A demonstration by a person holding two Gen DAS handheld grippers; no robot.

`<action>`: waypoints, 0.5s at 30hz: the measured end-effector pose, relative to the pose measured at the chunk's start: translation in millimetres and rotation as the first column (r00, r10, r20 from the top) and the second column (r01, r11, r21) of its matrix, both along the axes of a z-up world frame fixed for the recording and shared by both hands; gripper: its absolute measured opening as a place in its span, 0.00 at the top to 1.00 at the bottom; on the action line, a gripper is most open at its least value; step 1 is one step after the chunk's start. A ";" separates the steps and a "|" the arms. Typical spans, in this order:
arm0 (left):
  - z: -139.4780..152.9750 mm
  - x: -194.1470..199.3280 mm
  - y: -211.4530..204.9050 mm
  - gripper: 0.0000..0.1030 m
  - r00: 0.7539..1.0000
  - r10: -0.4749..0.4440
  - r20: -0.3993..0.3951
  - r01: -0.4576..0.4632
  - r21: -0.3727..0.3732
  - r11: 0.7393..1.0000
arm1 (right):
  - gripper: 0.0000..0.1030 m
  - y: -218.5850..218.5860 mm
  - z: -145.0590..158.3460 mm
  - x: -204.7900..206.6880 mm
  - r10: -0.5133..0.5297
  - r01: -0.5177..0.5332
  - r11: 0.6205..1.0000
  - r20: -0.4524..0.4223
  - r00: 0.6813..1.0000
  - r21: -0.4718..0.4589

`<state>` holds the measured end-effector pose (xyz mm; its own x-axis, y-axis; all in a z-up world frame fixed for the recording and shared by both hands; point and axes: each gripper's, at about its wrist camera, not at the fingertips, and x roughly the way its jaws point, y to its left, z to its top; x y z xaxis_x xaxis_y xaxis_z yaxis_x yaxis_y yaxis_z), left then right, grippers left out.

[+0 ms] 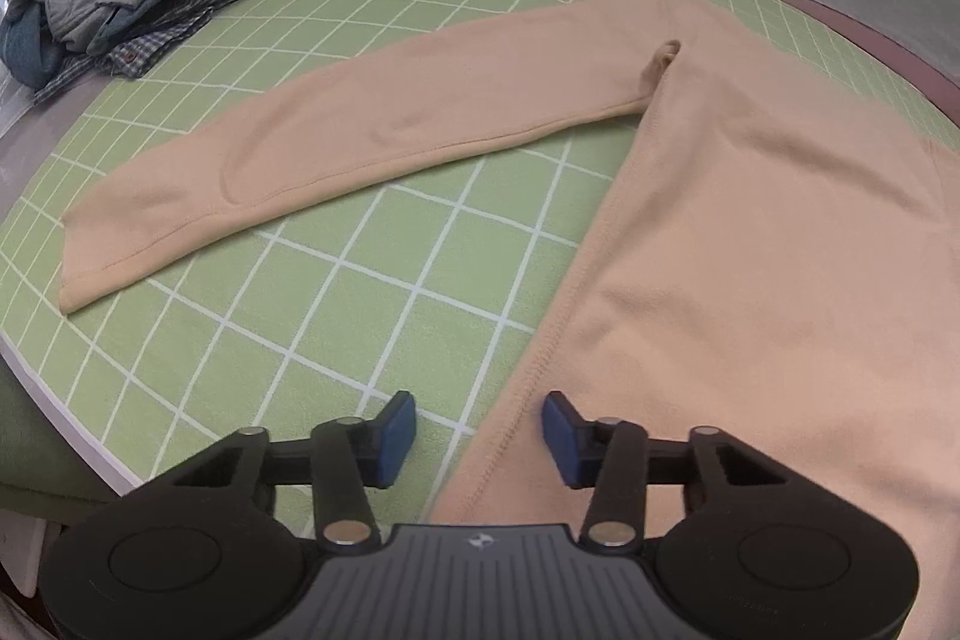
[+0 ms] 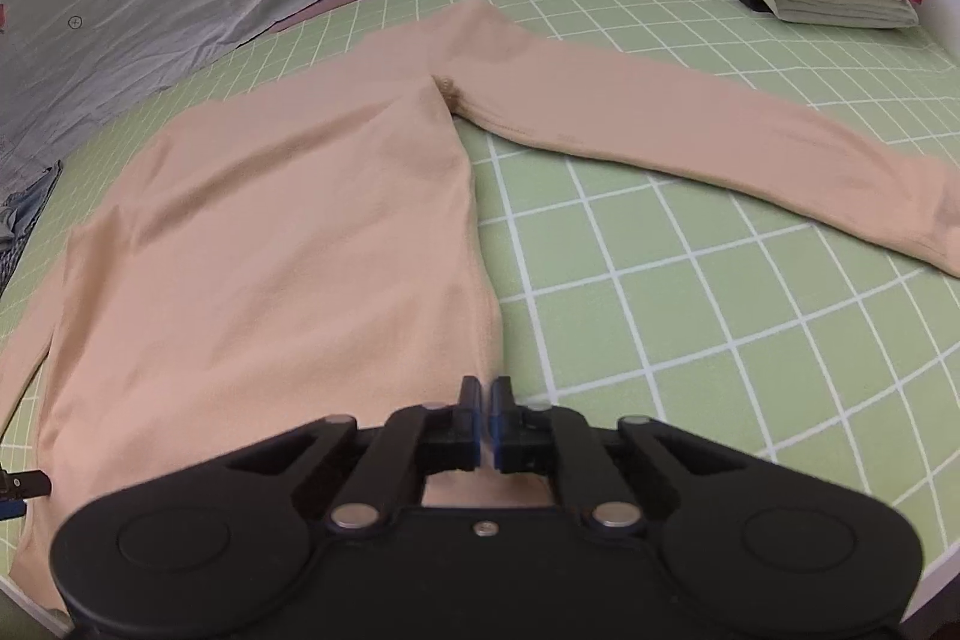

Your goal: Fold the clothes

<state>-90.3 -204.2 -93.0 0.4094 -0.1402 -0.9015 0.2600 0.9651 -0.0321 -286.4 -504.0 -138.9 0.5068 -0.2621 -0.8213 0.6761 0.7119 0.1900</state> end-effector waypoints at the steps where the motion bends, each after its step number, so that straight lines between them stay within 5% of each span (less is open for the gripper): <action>1: 0.2 -1.3 0.0 0.71 1.000 -0.013 0.000 0.013 -0.001 1.000 | 0.97 2.8 0.7 -4.0 -0.006 0.006 1.000 -0.007 1.000 0.000; 6: 1.4 -3.0 9.7 0.68 0.999 -0.033 -0.009 0.033 -0.012 0.999 | 0.94 17.6 1.5 -6.8 -0.008 0.004 0.999 -0.067 0.998 -0.051; 8: 4.7 -0.7 20.3 0.53 1.000 -0.012 -0.001 0.012 -0.020 1.000 | 0.81 21.7 3.9 -0.5 -0.020 0.011 0.996 -0.093 0.995 -0.091; 10: 10.6 3.5 33.7 0.40 0.999 0.028 0.027 -0.027 -0.028 0.999 | 0.49 26.2 7.2 5.6 -0.031 0.018 0.992 -0.100 0.995 -0.126; 13: 19.4 14.5 56.4 0.20 0.992 0.102 0.070 -0.099 -0.041 0.994 | 0.28 34.9 10.8 16.2 -0.029 0.012 0.986 -0.101 0.994 -0.168; 15: 22.8 25.0 71.0 0.16 0.985 0.148 0.086 -0.146 -0.034 0.989 | 0.19 41.6 12.1 24.9 -0.019 -0.001 0.982 -0.106 0.994 -0.189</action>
